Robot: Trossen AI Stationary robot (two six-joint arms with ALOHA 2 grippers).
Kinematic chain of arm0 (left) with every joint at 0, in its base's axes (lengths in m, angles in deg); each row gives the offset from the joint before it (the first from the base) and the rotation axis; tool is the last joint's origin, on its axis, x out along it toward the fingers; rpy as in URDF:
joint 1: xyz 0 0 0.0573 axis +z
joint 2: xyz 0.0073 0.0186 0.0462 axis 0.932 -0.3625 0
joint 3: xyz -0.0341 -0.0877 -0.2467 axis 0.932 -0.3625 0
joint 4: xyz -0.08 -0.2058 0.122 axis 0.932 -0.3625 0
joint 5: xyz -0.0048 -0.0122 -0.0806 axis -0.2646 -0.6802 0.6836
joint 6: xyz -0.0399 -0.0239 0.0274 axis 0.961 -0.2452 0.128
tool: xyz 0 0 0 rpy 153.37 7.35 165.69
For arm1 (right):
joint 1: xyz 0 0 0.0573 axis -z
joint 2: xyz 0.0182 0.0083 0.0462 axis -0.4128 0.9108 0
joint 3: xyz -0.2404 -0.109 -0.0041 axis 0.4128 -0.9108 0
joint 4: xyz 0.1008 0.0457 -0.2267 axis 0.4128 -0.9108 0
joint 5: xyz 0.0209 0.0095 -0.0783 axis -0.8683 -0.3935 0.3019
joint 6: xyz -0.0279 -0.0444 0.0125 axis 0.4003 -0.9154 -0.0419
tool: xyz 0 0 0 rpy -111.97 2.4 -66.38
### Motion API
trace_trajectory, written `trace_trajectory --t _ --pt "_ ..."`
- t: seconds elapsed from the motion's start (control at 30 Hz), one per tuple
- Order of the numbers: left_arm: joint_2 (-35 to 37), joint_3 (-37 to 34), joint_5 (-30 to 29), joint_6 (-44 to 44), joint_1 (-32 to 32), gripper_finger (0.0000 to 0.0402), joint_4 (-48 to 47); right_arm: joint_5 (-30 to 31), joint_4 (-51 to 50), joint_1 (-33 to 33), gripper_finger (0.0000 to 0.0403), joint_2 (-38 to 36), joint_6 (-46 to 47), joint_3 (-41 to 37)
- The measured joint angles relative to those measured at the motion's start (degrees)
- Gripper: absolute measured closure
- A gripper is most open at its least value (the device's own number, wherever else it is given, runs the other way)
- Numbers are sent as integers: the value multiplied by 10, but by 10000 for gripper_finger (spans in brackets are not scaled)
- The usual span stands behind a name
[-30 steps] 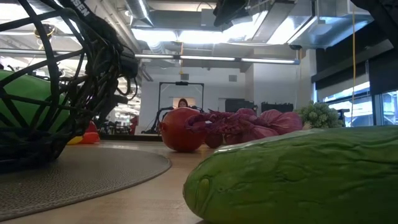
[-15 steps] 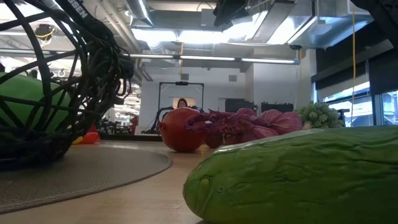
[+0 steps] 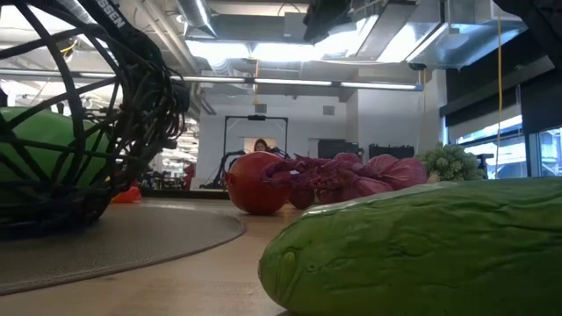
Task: Build produce basket
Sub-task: Put the red tomato into the black wire basket
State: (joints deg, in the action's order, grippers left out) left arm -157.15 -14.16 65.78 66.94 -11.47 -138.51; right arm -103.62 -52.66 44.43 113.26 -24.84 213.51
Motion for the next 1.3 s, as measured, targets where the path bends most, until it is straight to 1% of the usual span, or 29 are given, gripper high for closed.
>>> trace_trajectory --t 0.27,0.73,0.83,1.03,1.3 --pt "-1 0 20 23 6 111 -1 0 0 4 338 0 0 0" --pt "-1 0 14 9 6 111 0 0 0 4 338 0 -32 0" --pt "-1 -9 16 16 6 111 13 0 0 4 338 0 -37 0" --pt "-1 -24 48 19 19 111 49 0 0 4 338 0 -45 0" --pt "-1 -24 44 7 25 111 64 0 0 4 338 0 -71 0"
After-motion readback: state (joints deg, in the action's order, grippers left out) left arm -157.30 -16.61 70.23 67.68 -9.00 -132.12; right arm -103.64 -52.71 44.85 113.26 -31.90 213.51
